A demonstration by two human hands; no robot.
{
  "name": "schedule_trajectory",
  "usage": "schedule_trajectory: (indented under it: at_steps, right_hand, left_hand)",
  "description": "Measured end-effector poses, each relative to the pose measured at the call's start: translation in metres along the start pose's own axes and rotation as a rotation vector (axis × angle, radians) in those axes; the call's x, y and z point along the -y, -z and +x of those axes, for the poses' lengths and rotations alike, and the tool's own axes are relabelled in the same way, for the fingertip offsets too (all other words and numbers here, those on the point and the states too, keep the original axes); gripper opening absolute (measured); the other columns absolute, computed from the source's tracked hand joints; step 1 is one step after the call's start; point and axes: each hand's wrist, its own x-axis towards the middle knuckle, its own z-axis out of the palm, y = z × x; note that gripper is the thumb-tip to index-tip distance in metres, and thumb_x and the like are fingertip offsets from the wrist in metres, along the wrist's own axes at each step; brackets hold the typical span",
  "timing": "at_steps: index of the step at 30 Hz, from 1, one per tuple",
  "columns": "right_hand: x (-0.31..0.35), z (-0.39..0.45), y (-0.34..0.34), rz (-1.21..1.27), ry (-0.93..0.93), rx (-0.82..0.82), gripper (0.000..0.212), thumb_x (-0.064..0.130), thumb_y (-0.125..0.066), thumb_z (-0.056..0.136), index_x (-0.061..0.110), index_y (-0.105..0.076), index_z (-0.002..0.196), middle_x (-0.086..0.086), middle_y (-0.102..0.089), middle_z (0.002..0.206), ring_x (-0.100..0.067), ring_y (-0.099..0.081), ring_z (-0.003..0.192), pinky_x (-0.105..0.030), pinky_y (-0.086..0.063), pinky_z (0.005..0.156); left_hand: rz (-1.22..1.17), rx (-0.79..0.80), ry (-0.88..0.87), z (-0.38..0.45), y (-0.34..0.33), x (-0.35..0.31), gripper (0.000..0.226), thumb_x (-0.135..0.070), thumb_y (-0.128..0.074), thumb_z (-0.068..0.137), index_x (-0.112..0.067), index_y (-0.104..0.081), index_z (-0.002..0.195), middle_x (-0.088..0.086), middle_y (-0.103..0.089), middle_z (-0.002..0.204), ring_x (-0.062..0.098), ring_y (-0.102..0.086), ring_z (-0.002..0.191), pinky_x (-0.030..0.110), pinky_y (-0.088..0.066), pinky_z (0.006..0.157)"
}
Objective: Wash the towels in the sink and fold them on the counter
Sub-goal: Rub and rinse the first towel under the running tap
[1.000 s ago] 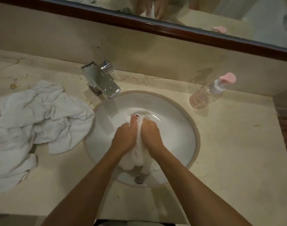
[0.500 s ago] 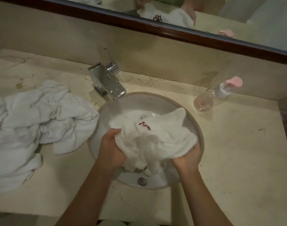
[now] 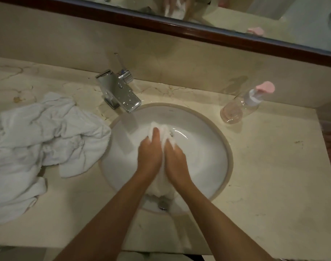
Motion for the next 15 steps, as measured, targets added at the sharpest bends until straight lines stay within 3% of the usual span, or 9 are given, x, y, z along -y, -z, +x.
schedule_trajectory:
  at_steps: [3, 6, 8, 10, 11, 13, 15]
  right_hand:
    - [0.008, 0.0, -0.007, -0.052, 0.11, -0.067, 0.062, 0.065, -0.029, 0.095, 0.019, -0.07, 0.094, -0.003, -0.073, 0.094, -0.024, -0.068, 0.096, -0.047, -0.052, 0.092]
    - [0.013, 0.024, -0.003, 0.024, 0.007, -0.126, 0.054, 0.055, -0.026, 0.104, 0.024, -0.056, 0.136, -0.006, -0.06, 0.136, -0.025, -0.056, 0.126, -0.049, -0.041, 0.112]
    - [0.014, 0.036, -0.003, 0.092, -0.107, -0.138, 0.056, 0.056, -0.03, 0.103, 0.02, -0.054, 0.139, -0.005, -0.06, 0.133, -0.025, -0.058, 0.121, -0.049, -0.044, 0.109]
    - [0.013, 0.047, 0.011, 0.447, -0.26, -0.158, 0.051, 0.051, -0.043, 0.099, 0.012, -0.06, 0.128, -0.011, -0.067, 0.121, -0.029, -0.066, 0.11, -0.048, -0.051, 0.102]
    - [0.009, 0.048, 0.026, 0.663, -0.291, -0.126, 0.044, 0.044, -0.05, 0.097, 0.009, -0.064, 0.12, -0.014, -0.071, 0.113, -0.03, -0.068, 0.103, -0.044, -0.054, 0.096]
    - [0.002, 0.04, 0.061, 0.971, -0.266, -0.059, 0.028, 0.032, -0.054, 0.093, 0.009, -0.066, 0.104, -0.01, -0.072, 0.095, -0.023, -0.069, 0.091, -0.029, -0.054, 0.084]
    - [-0.007, 0.026, 0.087, 1.207, -0.23, 0.042, 0.042, 0.04, -0.063, 0.086, 0.01, -0.066, 0.115, -0.01, -0.071, 0.112, -0.024, -0.066, 0.109, -0.031, -0.047, 0.099]
  left_hand:
    - [0.007, 0.102, 0.034, 0.009, 0.005, -0.002, 0.057, -0.063, -0.034, 0.098, -0.017, -0.066, 0.105, 0.001, -0.07, 0.102, 0.018, -0.065, 0.094, 0.034, -0.05, 0.085]
    - [0.23, 0.248, -0.1, -0.002, 0.006, -0.015, 0.042, -0.057, -0.03, 0.102, -0.027, -0.059, 0.103, -0.007, -0.062, 0.091, 0.007, -0.059, 0.083, 0.025, -0.044, 0.068]
    - [0.33, 0.258, -0.18, -0.001, 0.014, -0.016, 0.045, -0.056, -0.032, 0.102, -0.023, -0.062, 0.096, -0.008, -0.064, 0.085, 0.006, -0.06, 0.08, 0.023, -0.044, 0.067]
    - [0.306, 0.241, -0.195, 0.002, 0.026, -0.01, 0.056, -0.064, -0.039, 0.095, -0.017, -0.068, 0.088, -0.001, -0.07, 0.08, 0.018, -0.066, 0.079, 0.03, -0.049, 0.073]
    - [0.192, 0.236, -0.153, 0.002, 0.034, -0.004, 0.065, -0.072, -0.042, 0.088, -0.013, -0.07, 0.089, 0.003, -0.072, 0.082, 0.023, -0.068, 0.081, 0.032, -0.051, 0.078]
    - [-0.222, 0.333, 0.051, 0.001, 0.051, 0.008, 0.081, -0.08, -0.039, 0.084, -0.011, -0.071, 0.113, 0.009, -0.075, 0.105, 0.027, -0.07, 0.102, 0.039, -0.051, 0.096]
    - [-0.586, 0.45, 0.241, 0.001, 0.066, 0.022, 0.077, -0.065, -0.026, 0.097, -0.005, -0.059, 0.133, 0.017, -0.065, 0.127, 0.031, -0.061, 0.12, 0.044, -0.049, 0.102]
